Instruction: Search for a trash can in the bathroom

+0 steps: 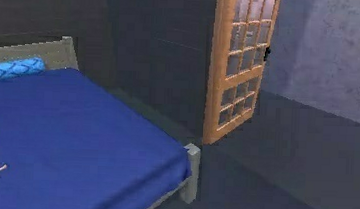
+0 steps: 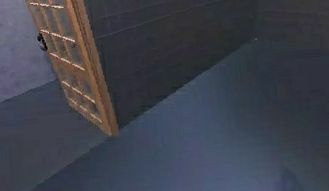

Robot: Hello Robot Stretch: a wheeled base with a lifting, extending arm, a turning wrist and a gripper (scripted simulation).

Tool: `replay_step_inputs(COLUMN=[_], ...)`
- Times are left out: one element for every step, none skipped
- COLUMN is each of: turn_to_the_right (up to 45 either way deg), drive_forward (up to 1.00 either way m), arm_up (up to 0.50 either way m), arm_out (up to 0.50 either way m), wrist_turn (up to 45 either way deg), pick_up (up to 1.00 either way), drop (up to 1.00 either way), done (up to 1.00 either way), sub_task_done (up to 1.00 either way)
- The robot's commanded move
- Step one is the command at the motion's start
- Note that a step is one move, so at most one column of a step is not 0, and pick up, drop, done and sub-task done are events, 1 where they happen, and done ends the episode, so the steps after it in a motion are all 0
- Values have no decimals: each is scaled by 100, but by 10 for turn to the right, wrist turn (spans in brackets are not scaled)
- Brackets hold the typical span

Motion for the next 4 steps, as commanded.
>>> replay_step_inputs(turn_to_the_right=[450, 30, 0, 0], drive_forward=[0, 0, 100, 100], arm_up=[0, 0, 0, 0], arm_out=[0, 0, 0, 0], wrist_turn=[0, 0, 0, 0], pick_up=[0, 0, 0, 0], drop=[0, 0, 0, 0], done=[0, 0, 0, 0], sub_task_done=[0, 0, 0, 0])
